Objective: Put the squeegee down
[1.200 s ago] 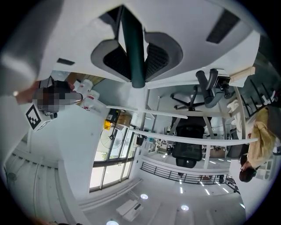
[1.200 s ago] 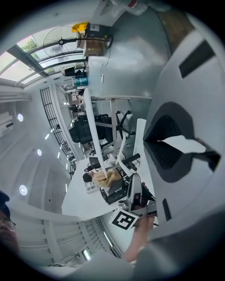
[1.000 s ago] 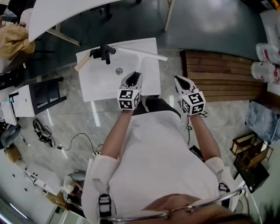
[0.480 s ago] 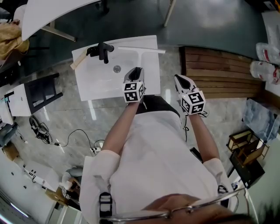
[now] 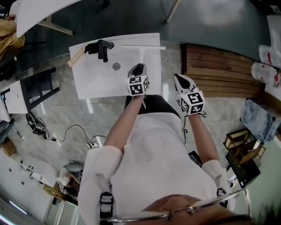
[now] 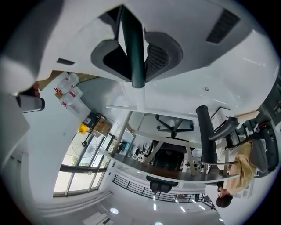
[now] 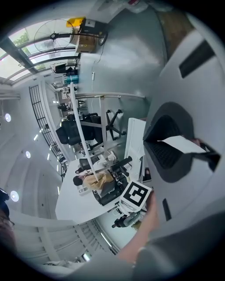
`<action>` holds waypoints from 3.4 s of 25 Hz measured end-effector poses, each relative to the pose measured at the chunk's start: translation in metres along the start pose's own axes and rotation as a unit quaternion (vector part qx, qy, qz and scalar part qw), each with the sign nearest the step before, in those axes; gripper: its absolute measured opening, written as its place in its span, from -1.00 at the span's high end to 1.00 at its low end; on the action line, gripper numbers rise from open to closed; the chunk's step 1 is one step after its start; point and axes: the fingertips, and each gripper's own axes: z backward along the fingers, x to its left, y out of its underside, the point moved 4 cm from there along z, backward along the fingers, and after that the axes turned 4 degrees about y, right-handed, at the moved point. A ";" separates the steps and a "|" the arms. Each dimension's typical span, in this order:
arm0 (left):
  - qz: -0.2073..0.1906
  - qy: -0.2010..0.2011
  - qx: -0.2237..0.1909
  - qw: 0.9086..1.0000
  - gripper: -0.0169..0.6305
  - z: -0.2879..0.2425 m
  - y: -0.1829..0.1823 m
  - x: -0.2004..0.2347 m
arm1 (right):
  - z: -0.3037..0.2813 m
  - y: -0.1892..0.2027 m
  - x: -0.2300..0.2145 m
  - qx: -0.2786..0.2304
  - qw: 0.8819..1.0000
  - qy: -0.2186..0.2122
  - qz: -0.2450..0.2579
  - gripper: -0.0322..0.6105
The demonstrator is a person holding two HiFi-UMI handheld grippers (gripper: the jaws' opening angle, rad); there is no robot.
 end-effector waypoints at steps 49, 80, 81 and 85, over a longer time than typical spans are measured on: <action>0.027 0.028 0.071 0.997 0.45 -0.051 0.029 -0.001 | -0.004 0.018 -0.010 0.027 1.000 -0.001 -0.008 0.88; -0.036 0.045 -0.055 0.997 0.47 0.088 -0.008 -0.009 | 0.048 0.019 0.028 -0.038 0.999 0.002 0.018 0.88; -0.038 0.047 -0.059 0.996 0.47 0.094 -0.010 -0.008 | 0.048 0.017 0.032 -0.042 0.999 0.003 0.016 0.88; -0.055 0.060 -0.075 0.994 0.49 0.120 -0.021 -0.005 | 0.049 0.010 0.047 -0.056 0.998 0.007 0.019 0.88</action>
